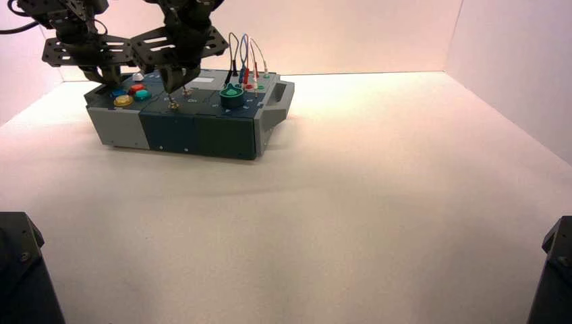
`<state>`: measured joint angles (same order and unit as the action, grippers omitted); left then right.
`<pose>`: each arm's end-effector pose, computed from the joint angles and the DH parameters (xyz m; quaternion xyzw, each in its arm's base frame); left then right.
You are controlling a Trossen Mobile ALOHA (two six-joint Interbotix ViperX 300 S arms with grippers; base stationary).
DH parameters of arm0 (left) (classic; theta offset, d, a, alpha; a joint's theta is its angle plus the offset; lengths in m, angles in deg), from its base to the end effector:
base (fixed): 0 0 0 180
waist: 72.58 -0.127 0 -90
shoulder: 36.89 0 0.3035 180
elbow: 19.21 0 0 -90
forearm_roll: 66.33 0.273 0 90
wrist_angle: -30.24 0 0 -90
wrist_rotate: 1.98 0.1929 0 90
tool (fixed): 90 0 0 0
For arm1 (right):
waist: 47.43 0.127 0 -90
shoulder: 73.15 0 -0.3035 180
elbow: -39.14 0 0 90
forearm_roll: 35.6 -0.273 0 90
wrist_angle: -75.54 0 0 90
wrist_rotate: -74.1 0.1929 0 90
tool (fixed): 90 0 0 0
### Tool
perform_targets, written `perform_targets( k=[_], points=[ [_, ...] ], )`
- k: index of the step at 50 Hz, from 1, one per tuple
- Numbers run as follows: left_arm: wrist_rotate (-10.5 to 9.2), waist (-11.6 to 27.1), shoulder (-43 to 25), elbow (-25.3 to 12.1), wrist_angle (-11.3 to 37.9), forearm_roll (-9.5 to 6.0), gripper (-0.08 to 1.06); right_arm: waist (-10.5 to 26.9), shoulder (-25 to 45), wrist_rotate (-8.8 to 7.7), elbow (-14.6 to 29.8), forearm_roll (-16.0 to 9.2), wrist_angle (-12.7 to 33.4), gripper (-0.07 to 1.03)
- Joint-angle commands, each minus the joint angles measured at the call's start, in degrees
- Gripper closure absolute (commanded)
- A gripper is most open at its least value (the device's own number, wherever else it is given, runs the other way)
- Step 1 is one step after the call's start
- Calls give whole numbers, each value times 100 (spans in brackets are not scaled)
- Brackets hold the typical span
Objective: Flip the bottom switch on with the right gripper.
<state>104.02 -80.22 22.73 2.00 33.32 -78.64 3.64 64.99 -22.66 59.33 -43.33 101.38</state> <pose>0.4313 0.0556 0.0177 -0.0045 0.4590 0.0393 0.8876 0.3566 0.4595 0.0466 -0.1809 0.4130 0.4075 0.7941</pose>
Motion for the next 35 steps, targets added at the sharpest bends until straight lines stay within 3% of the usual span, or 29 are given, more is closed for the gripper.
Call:
perform_targets(
  k=[1,35],
  points=[
    [18,18,114,0,18,0,100,-9,-211,-26,149,9,-26,98],
    [18,9,114,0,18,0,100,9,-62,-18,527,-9,193,98]
  ],
)
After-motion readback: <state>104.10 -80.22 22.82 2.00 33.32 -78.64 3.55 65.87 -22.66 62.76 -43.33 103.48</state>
